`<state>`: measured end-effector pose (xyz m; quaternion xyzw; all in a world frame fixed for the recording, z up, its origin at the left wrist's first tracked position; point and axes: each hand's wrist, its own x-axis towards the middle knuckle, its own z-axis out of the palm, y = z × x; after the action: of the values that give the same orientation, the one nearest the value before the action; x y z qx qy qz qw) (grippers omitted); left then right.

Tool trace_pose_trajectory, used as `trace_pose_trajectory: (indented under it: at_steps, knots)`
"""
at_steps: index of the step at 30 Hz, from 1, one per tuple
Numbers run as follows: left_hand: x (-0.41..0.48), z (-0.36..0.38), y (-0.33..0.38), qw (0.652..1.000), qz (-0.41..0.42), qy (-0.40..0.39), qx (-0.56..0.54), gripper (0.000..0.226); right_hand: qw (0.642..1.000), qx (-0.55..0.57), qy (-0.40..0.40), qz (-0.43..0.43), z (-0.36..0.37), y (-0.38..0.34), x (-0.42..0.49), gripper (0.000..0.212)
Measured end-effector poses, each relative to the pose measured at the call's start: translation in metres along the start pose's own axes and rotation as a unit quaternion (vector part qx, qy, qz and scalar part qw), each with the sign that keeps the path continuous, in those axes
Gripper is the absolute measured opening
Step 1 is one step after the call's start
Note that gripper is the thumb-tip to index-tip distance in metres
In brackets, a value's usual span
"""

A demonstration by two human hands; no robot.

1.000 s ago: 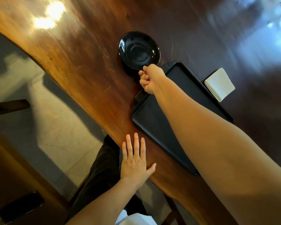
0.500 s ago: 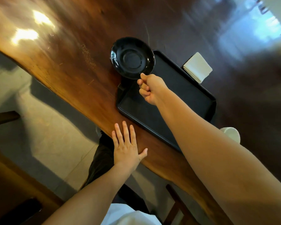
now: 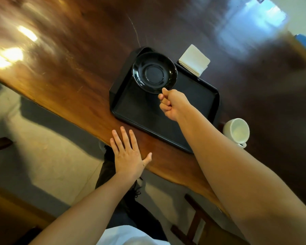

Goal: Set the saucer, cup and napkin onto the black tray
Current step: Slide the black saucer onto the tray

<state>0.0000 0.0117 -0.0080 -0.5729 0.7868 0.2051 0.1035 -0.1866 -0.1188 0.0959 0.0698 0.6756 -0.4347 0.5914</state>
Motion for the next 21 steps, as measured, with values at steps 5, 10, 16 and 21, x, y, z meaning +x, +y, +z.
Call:
trace_pose_trajectory:
  at_steps: [5,10,16,21]
  knots:
    - [-0.001,0.002,-0.002,1.0,0.008,0.013,-0.002,0.115,1.0,0.021,0.004,0.008,-0.007,0.006,0.008,0.012]
    - [-0.001,0.003,-0.003,1.0,0.013,0.022,-0.003,0.113,0.999,0.035,0.01,0.015,-0.005,0.007,0.019,0.014]
    - [-0.003,0.002,-0.003,1.0,0.015,0.026,-0.002,0.112,0.999,0.031,0.019,0.021,-0.001,0.004,0.027,0.011]
    - [0.0,0.003,-0.005,1.0,0.016,0.026,0.003,0.111,0.999,0.03,0.017,0.037,-0.002,0.004,0.037,0.008]
